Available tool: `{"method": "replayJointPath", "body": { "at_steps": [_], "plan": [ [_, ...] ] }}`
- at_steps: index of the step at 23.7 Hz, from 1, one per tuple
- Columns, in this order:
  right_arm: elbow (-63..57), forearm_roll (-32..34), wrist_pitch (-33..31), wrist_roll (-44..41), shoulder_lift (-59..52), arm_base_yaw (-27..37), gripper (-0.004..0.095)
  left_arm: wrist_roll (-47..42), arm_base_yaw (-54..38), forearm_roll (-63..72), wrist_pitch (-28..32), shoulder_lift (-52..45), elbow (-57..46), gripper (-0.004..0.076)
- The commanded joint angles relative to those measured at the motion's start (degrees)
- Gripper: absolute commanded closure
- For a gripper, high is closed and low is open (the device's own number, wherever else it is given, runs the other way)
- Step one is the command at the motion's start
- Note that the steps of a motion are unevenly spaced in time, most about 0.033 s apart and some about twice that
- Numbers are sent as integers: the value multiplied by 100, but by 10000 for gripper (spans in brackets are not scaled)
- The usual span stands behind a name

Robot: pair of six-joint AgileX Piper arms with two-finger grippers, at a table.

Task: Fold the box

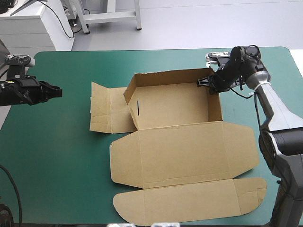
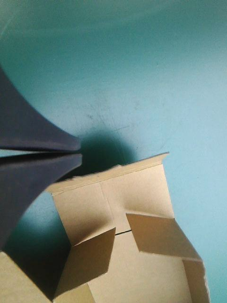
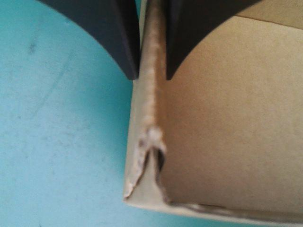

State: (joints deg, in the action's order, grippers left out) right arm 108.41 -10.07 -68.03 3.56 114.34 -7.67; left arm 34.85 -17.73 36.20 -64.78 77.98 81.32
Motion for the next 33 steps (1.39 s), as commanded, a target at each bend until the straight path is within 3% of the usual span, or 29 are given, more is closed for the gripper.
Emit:
{"method": "replayJointPath", "body": {
  "at_steps": [1, 4, 8, 10, 24, 33],
  "plan": [
    [176, -22, 272, 156, -289, 16, 590, -4, -11, 339, 170, -182, 135, 731],
    [188, 4, 453, 112, -289, 16, 377, -4, -11, 339, 170, -182, 135, 731],
    [360, 6, 219, -212, -289, 16, 243, -4, -11, 339, 170, -182, 135, 731],
    [569, 193, -338, -206, -289, 16, 243, -4, -11, 339, 170, -182, 135, 731],
    [-410, 458, -168, -403, -348, -163, 249, -4, -11, 323, 108, -182, 135, 731],
    [-410, 430, 128, -446, -272, -163, 387, 65, -11, 323, 72, -182, 135, 731]
  ]
}}
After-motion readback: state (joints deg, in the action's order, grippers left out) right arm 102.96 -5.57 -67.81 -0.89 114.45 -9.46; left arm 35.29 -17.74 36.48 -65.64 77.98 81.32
